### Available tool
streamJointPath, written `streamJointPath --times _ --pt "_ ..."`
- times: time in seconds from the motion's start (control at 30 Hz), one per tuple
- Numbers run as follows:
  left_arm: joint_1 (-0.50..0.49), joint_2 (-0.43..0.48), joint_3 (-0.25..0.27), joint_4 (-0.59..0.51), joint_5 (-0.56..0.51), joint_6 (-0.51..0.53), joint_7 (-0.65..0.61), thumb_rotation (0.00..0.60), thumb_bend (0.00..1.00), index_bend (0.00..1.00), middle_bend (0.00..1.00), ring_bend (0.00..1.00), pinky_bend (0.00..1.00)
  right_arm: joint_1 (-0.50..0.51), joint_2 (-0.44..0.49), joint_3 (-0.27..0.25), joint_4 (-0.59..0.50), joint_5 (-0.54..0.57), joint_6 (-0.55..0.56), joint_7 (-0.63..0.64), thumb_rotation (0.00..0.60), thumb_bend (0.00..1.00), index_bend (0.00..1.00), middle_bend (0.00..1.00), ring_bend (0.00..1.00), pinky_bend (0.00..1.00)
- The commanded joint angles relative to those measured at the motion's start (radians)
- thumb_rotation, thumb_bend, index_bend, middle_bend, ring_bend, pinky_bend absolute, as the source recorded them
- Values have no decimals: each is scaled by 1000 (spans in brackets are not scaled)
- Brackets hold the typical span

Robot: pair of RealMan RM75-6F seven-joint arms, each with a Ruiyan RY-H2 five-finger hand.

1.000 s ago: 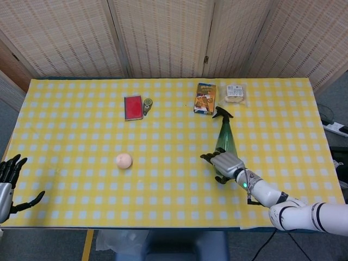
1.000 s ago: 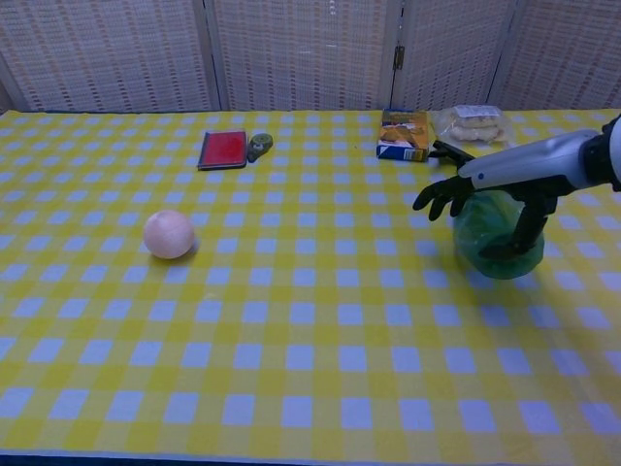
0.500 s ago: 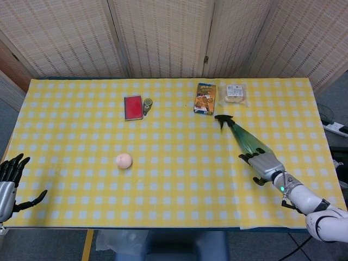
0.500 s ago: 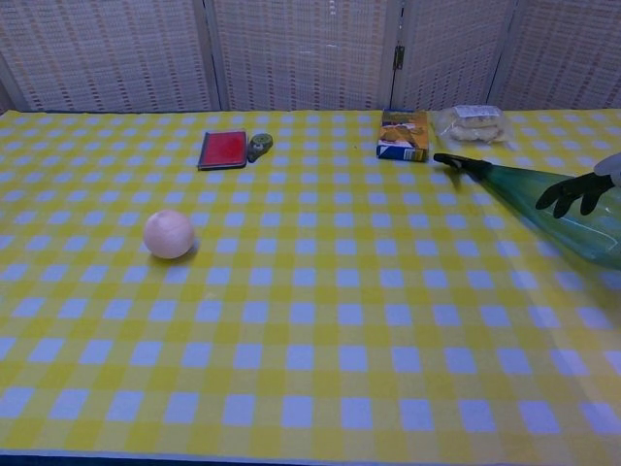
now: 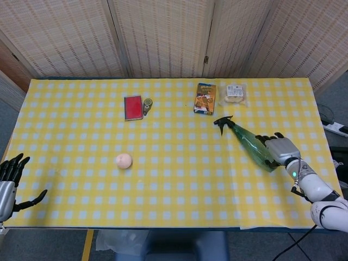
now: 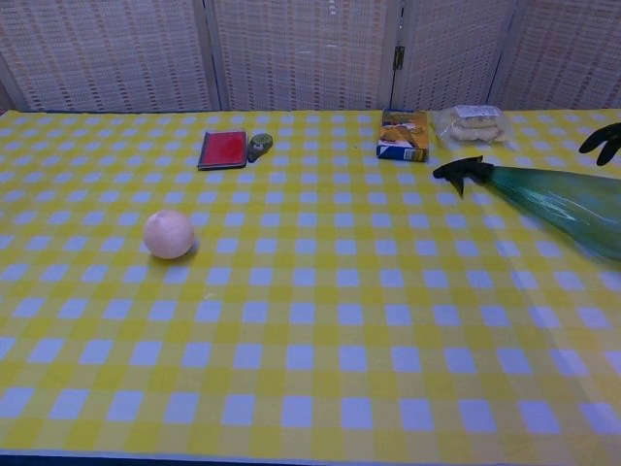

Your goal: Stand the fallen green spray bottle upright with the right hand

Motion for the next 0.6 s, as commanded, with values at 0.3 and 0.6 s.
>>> streamJointPath --times 0.3,0.6 --pt "2 9 3 1 19 14 -45 319 264 0 53 47 22 69 -54 108 9 261 37 8 600 465 0 50 65 0" --pt "0 27 16 12 54 17 -127 323 264 0 53 48 21 282 -182 -1 95 764 65 -208 600 465 0 50 71 0"
